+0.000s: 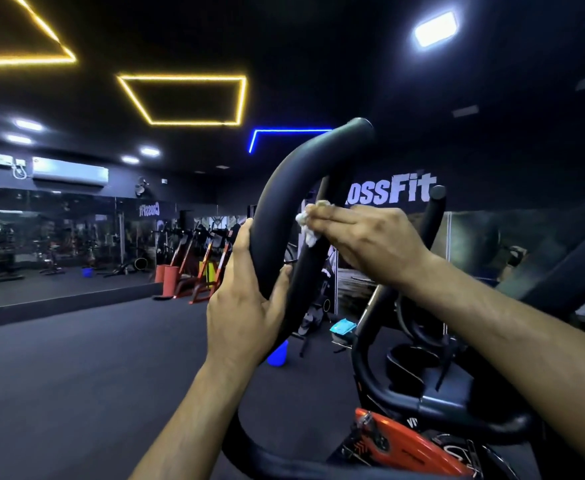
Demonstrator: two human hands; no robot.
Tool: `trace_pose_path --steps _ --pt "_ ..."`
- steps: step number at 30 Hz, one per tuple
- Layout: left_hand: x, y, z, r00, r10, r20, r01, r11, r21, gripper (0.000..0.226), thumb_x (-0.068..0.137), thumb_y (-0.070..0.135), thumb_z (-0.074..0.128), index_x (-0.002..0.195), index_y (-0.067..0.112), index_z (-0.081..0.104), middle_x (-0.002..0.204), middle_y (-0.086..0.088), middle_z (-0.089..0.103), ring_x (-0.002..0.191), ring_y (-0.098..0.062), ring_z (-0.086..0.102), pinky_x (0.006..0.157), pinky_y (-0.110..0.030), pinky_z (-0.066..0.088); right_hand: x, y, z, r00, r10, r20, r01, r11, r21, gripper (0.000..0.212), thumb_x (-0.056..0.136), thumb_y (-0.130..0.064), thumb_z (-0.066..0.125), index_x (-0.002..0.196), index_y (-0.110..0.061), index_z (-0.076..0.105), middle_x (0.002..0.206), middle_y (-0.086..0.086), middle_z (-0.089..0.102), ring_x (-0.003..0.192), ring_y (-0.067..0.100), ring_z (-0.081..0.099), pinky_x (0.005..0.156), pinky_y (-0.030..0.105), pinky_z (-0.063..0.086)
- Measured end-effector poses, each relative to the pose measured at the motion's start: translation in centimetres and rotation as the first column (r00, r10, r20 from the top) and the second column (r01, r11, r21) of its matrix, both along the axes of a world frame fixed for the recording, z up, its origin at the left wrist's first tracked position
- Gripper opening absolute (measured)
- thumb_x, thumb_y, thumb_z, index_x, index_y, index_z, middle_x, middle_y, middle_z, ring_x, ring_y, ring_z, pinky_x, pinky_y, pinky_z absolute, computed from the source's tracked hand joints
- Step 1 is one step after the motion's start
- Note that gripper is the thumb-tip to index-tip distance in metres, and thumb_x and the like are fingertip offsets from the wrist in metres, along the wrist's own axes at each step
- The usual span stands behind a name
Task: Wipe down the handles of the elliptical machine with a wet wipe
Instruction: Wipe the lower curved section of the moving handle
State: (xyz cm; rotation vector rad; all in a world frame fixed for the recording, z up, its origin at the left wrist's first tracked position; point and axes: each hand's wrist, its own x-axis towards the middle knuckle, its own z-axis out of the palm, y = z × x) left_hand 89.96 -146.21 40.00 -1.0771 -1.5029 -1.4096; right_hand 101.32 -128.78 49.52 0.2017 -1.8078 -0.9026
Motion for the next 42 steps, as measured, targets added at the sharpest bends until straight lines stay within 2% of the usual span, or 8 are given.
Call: trace_pose_path --steps 5,9,16,20,25,31,36,42 --pt "-0.9 -0.4 -0.1 0.992 -0.101 0.076 0.103 0.994 -0.021 0.065 0.096 0.059 0.060 0.152 0.038 0.036 0.117 0.012 0.071 0.098 -0.016 0.069 0.075 -0.032 0.048 -1.2 -0.2 -3.5 0.982 -0.026 0.185 0.010 0.996 0.086 0.047 0.092 -0.016 0.044 0.131 -0.025 0.067 0.136 -0.008 0.065 0.061 0.022 0.068 0.039 0.032 0.051" --pt "-1.6 -0.3 -0.4 0.971 -0.227 0.078 0.226 0.974 0.018 0.054 0.103 0.068 0.024 0.133 0.032 0.051 0.084 0.010 0.066 0.078 -0.012 0.069 0.069 -0.033 0.050 -0.7 -0.7 -2.2 0.997 0.021 0.068 -0.020 1.000 -0.021 0.042 0.095 -0.020 0.045 0.129 -0.027 0.068 0.133 -0.011 0.066 0.060 0.022 0.068 0.040 0.031 0.051" --pt "-1.8 0.1 -0.6 0.971 -0.221 0.089 0.216 0.975 0.055 0.039 0.106 0.058 0.026 0.111 0.029 0.052 0.077 0.009 0.061 0.068 -0.010 0.063 0.061 -0.034 0.048 -3.6 -1.3 -10.1 0.965 0.005 0.260 0.030 0.991 -0.130 0.044 0.092 -0.022 0.041 0.128 -0.028 0.066 0.136 -0.014 0.062 0.062 0.019 0.069 0.037 0.029 0.048" --pt "-1.7 0.0 -0.7 0.970 -0.227 0.085 0.223 0.973 0.057 0.033 0.107 0.057 0.026 0.109 0.033 0.049 0.073 0.010 0.058 0.066 -0.011 0.061 0.059 -0.031 0.044 -5.4 -3.0 -13.4 0.974 0.137 0.179 -0.059 0.922 -0.383 0.034 0.100 -0.034 0.044 0.125 -0.029 0.067 0.134 -0.017 0.063 0.092 0.013 0.075 0.048 0.033 0.056" --pt "-1.4 -0.1 -0.6 0.975 -0.216 0.052 0.213 0.976 0.056 0.027 0.108 0.053 0.025 0.109 0.036 0.046 0.082 0.010 0.060 0.066 -0.009 0.059 0.056 -0.016 0.037 -6.4 -7.2 -16.8 0.881 0.471 -0.045 -0.265 0.412 -0.872 0.033 0.097 -0.014 0.050 0.122 -0.018 0.072 0.133 -0.011 0.066 0.125 0.001 0.059 0.100 0.029 0.053" --pt "-1.5 0.0 -0.6 0.970 -0.237 0.051 0.233 0.970 0.068 0.033 0.108 0.057 0.024 0.112 0.034 0.047 0.081 0.007 0.060 0.064 -0.016 0.062 0.053 -0.027 0.043 -6.4 -12.1 -15.7 0.724 0.392 -0.567 -0.421 -0.399 -0.815 0.024 0.101 -0.002 0.054 0.099 -0.013 0.075 0.068 -0.007 0.067 0.042 0.001 0.048 0.042 0.016 0.038" --pt "-1.8 0.0 -0.7 0.970 -0.236 0.050 0.233 0.970 0.063 0.034 0.109 0.051 0.025 0.112 0.028 0.050 0.083 0.019 0.060 0.068 -0.005 0.059 0.056 -0.017 0.036 -7.0 -12.1 -13.3 0.672 0.293 -0.680 -0.457 -0.559 -0.692 0.028 0.101 -0.001 0.056 0.089 -0.018 0.074 0.051 -0.009 0.058 0.040 0.004 0.043 0.039 0.018 0.035" --pt "-1.9 0.2 -1.0 0.978 -0.202 0.053 0.197 0.977 0.076 0.052 0.108 0.055 0.023 0.126 0.019 0.056 0.096 0.013 0.062 0.085 -0.009 0.060 0.067 -0.021 0.039 -5.6 -10.8 -6.0 0.409 0.240 -0.880 -0.686 -0.555 -0.470 0.017 0.096 -0.001 0.063 0.105 -0.009 0.075 0.091 0.005 0.077 0.084 0.015 0.070 0.077 0.028 0.056"
